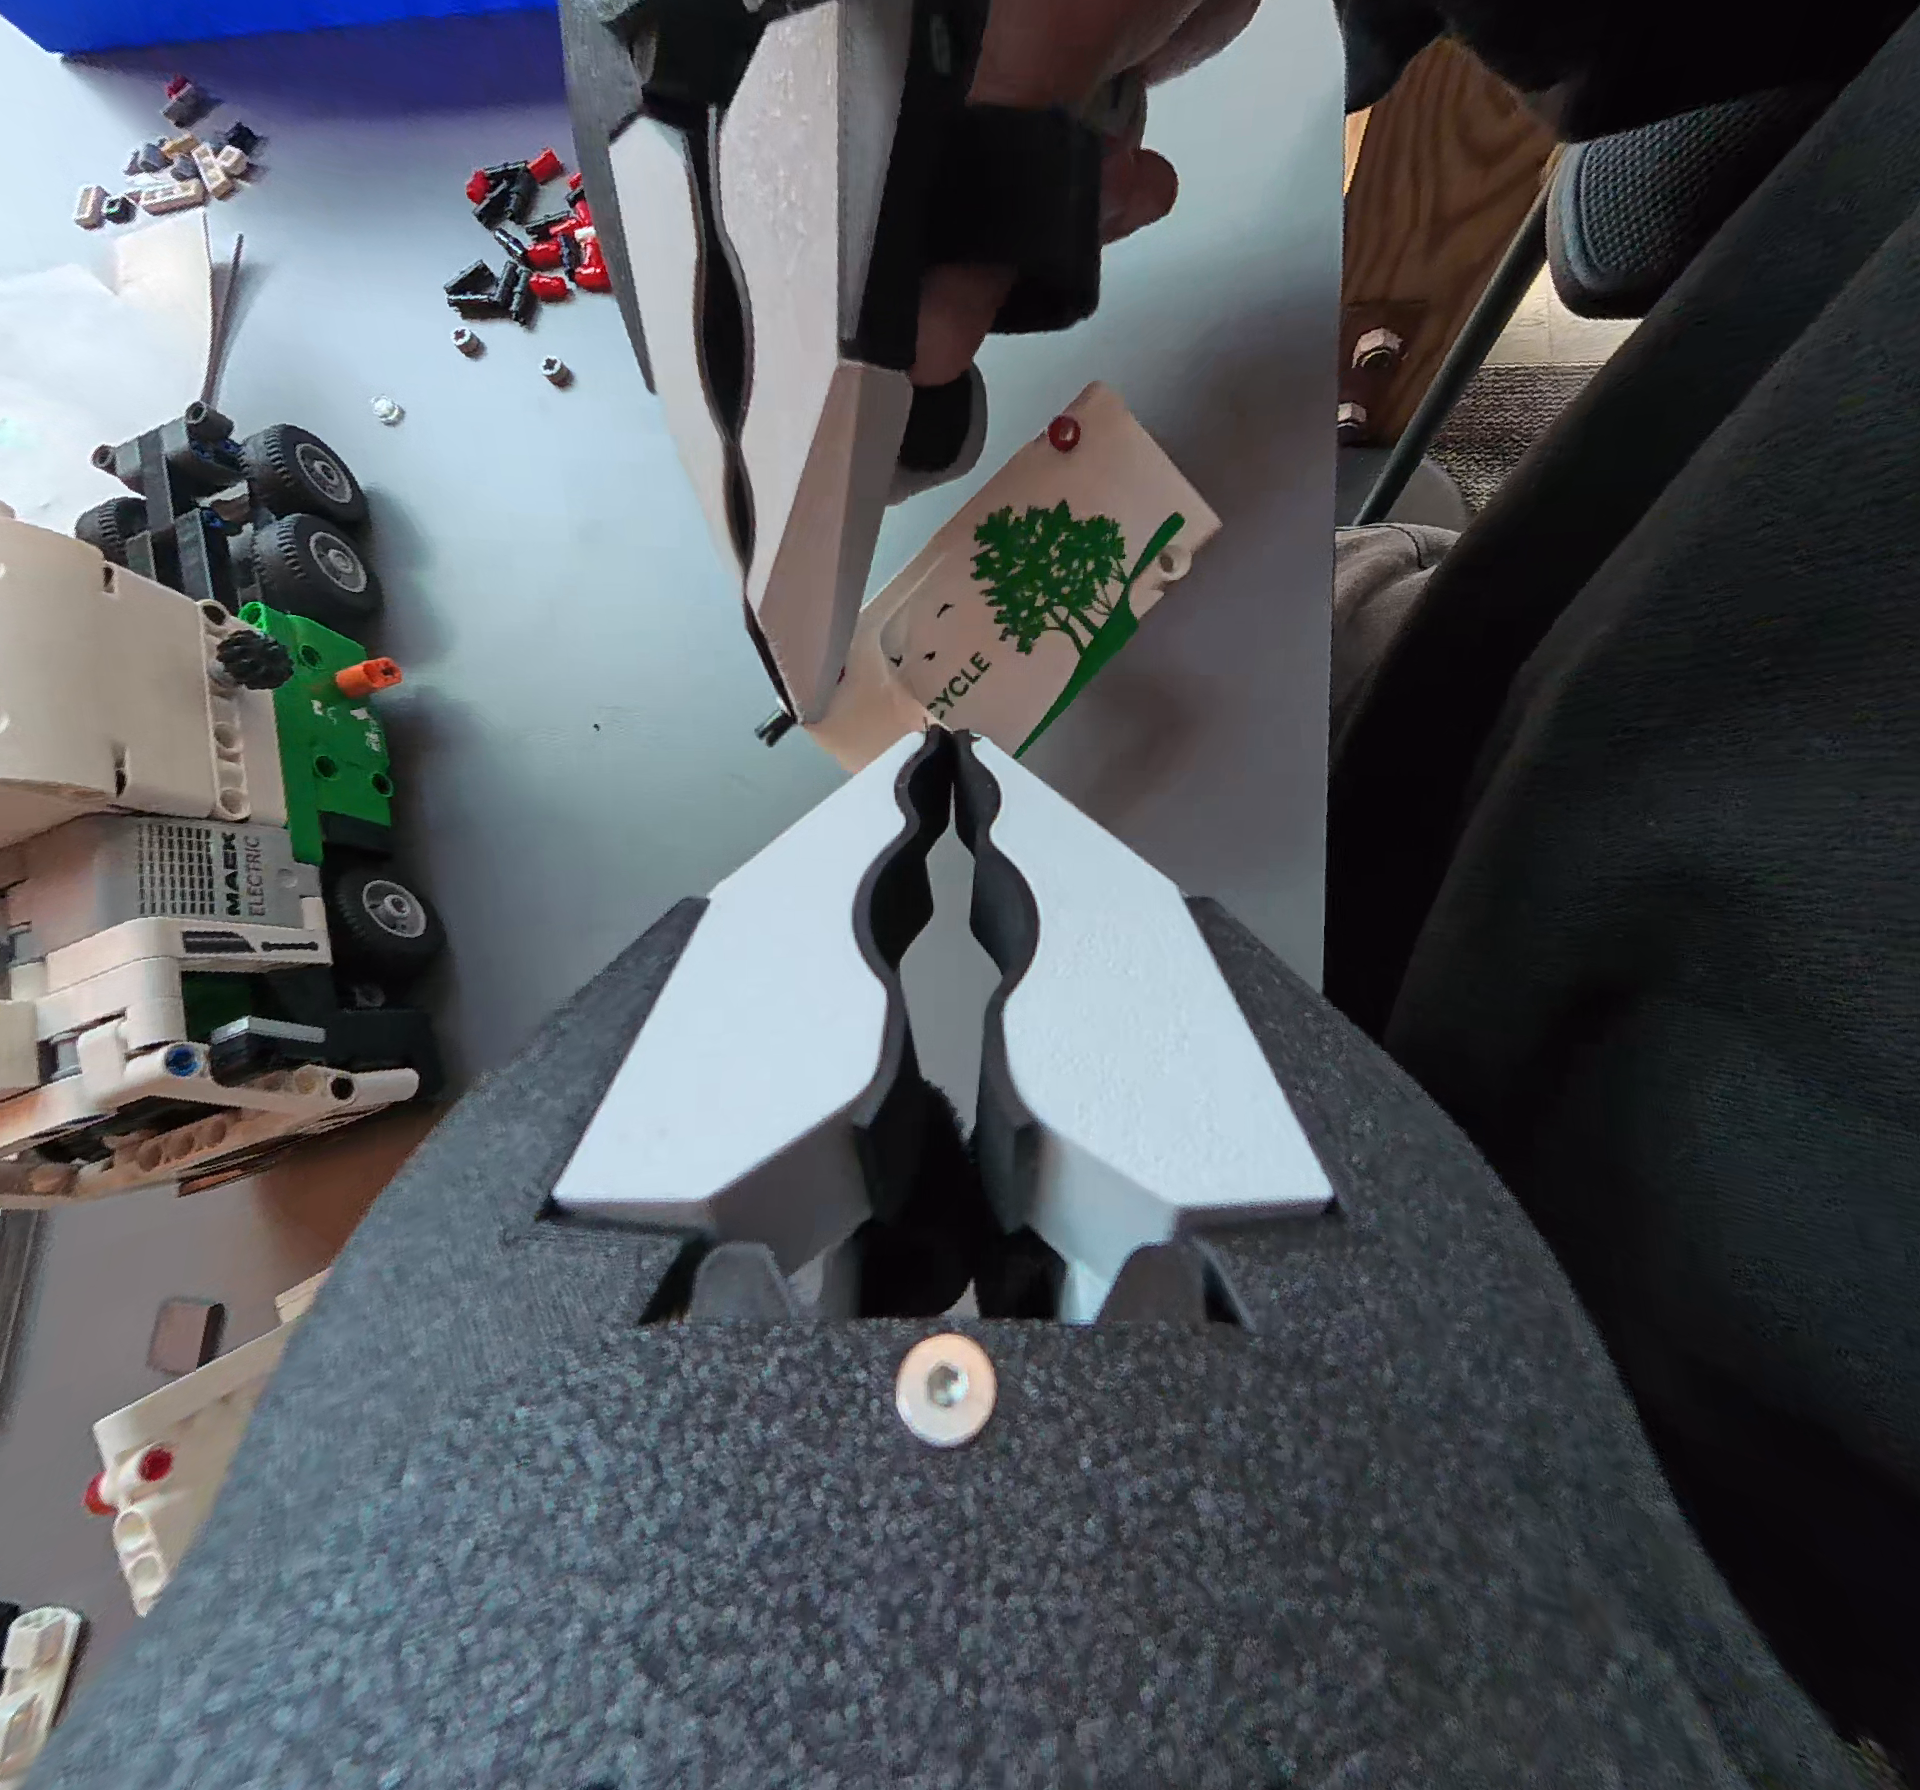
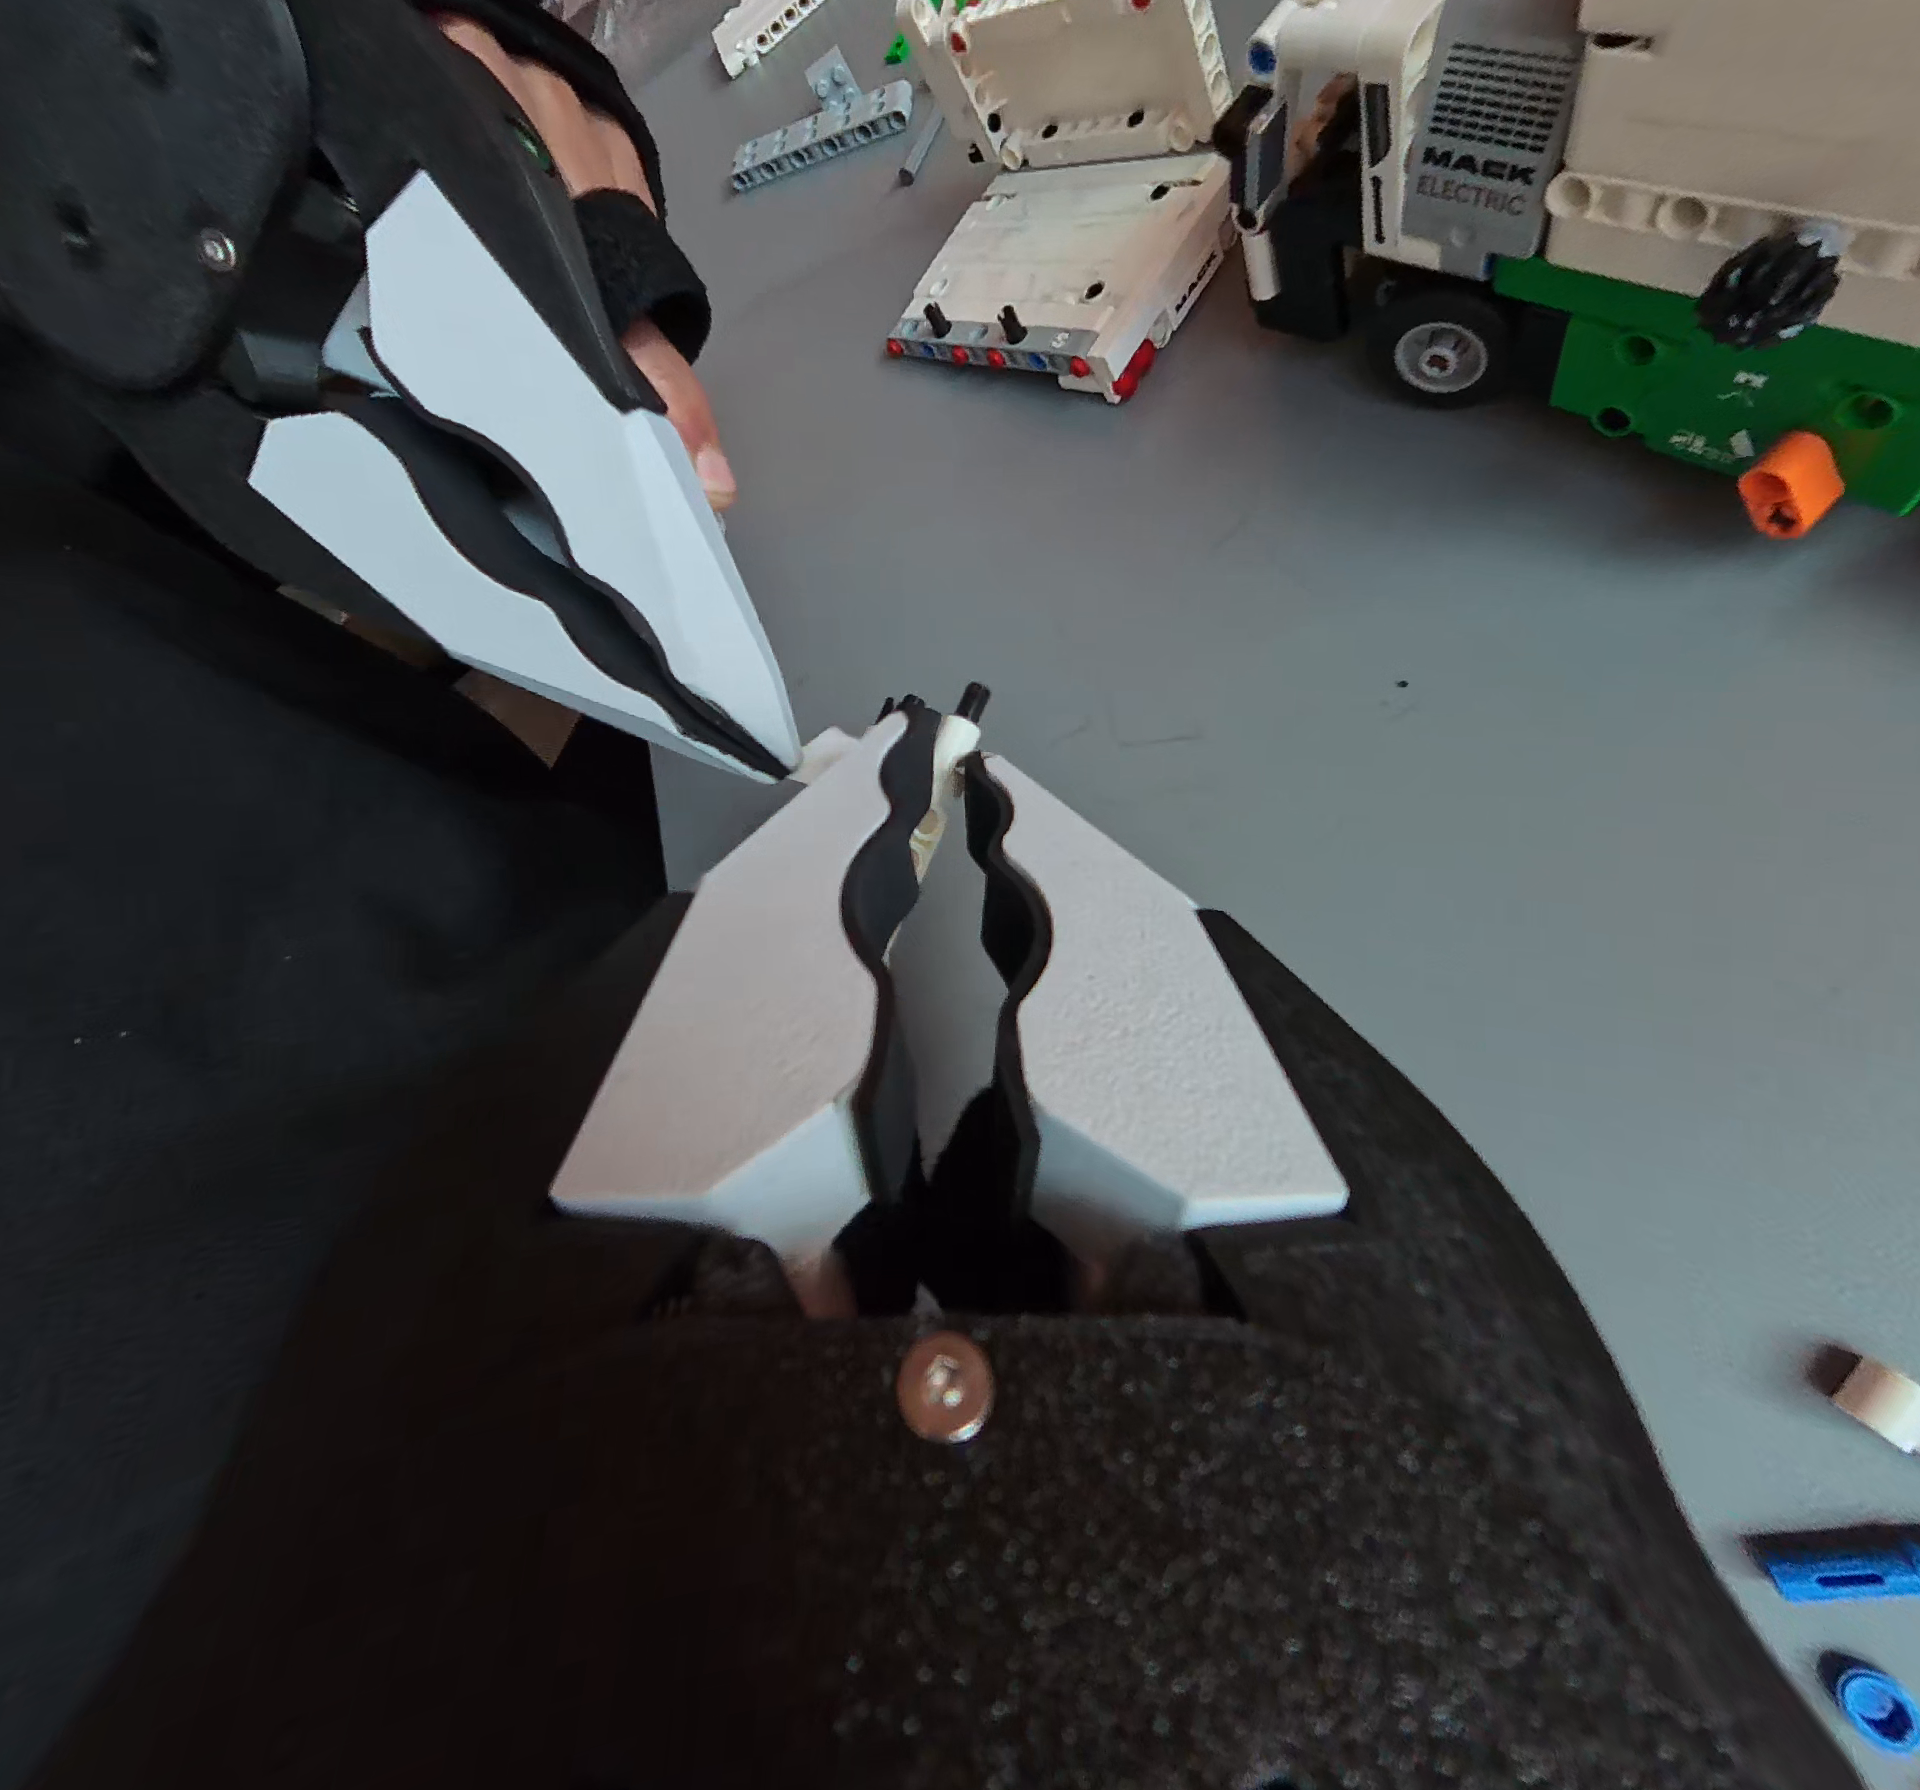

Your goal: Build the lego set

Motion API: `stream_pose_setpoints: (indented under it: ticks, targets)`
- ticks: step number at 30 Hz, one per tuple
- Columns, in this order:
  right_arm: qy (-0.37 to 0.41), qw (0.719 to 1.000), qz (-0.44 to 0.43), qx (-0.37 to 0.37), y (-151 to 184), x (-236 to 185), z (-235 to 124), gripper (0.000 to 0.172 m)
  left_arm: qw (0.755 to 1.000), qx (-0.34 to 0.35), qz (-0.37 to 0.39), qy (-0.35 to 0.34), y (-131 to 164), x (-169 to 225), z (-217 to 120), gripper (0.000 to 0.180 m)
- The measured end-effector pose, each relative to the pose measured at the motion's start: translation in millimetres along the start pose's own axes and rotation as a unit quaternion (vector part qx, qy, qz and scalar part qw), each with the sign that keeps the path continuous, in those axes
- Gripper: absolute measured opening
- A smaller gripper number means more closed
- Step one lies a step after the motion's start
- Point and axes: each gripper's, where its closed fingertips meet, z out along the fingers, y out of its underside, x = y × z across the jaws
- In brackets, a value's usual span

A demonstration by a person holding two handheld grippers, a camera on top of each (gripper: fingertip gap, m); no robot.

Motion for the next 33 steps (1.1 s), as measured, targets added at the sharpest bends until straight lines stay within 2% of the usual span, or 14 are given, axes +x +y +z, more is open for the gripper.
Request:
stream_pose_setpoints:
  ticks: [1, 7, 10, 12, 18, 20, 24, 28, 31, 33]
  targets:
    - [0.003, 1.0, 0.0, -0.004, 1, 1, 1, 0.003, 1.0, -0.001, 0.001, -0.002, 0, 0, -1, 0.0]
    - [-0.012, 1.0, 0.022, -0.011, 6, 3, 5, 0.0, 1.0, 0.007, 0.001, -0.003, -1, 1, -4, 0.0]
    - [-0.104, 0.99, 0.098, 0.007, 2, -9, 1, 0.005, 1.0, 0.001, 0.012, -0.01, 1, 1, -2, 0.0]
    - [-0.127, 0.986, 0.11, 0.019, 1, -7, -4, 0.006, 1.0, 0.008, 0.012, -0.01, -1, 2, -4, 0.0]
    - [-0.199, 0.966, 0.163, 0.009, 9, -11, -16, 0.043, 1.0, 0.013, 0.009, -0.014, -3, -2, -8, 0.0]
    - [-0.22, 0.96, 0.174, 0.003, 13, -19, -15, 0.048, 1.0, 0.008, 0.011, -0.011, -1, -2, -8, 0.0]
    - [-0.198, 0.962, 0.188, -0.003, 24, -20, -6, 0.039, 1.0, 0.008, 0.016, -0.008, -1, 0, -8, 0.0]
    - [-0.215, 0.952, 0.217, 0.015, 18, -26, -1, 0.028, 1.0, 0.007, 0.023, -0.006, -1, 1, -6, 0.0]
    - [-0.208, 0.953, 0.222, 0.006, 19, -29, 4, 0.008, 0.999, 0.003, 0.032, -0.007, -1, 2, -6, 0.0]
    - [-0.196, 0.952, 0.233, 0.014, 17, -25, 5, 0.008, 0.999, -0.002, 0.038, -0.005, 1, 4, -7, 0.0]
